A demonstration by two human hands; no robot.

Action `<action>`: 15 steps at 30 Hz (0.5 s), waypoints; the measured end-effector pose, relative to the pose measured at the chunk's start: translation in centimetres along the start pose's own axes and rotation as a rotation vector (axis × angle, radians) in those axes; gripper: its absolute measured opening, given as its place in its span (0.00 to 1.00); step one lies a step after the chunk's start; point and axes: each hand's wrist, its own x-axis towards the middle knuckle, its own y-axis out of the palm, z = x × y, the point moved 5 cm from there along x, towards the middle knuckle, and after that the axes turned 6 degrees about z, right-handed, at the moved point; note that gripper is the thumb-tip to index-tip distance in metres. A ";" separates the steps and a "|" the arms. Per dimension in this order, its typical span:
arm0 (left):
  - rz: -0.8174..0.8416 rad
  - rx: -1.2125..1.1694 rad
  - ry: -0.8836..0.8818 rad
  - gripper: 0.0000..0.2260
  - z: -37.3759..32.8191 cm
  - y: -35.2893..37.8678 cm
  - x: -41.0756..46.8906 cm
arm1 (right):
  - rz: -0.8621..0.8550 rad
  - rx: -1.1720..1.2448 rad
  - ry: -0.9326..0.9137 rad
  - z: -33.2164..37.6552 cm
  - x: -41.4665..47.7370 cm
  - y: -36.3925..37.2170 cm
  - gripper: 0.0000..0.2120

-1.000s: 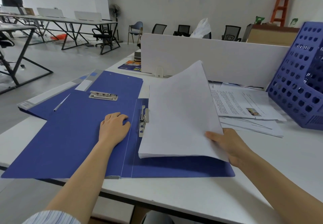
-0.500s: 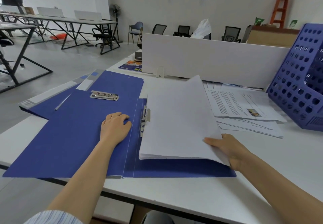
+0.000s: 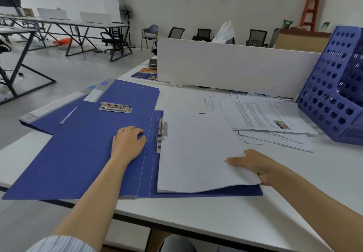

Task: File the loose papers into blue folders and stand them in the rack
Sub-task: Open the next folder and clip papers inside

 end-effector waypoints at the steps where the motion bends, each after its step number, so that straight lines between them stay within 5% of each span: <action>1: 0.000 -0.002 0.001 0.15 0.0 0.0 0.0 | -0.004 -0.007 0.002 0.0 0.0 0.0 0.19; 10: 0.001 -0.007 0.003 0.15 0.0 0.0 0.0 | -0.016 0.022 0.023 0.1 -0.6 -0.3 0.21; 15: -0.010 -0.011 0.008 0.15 0.0 -0.1 0.0 | -0.129 -0.352 -0.014 1.6 -2.1 -1.5 0.19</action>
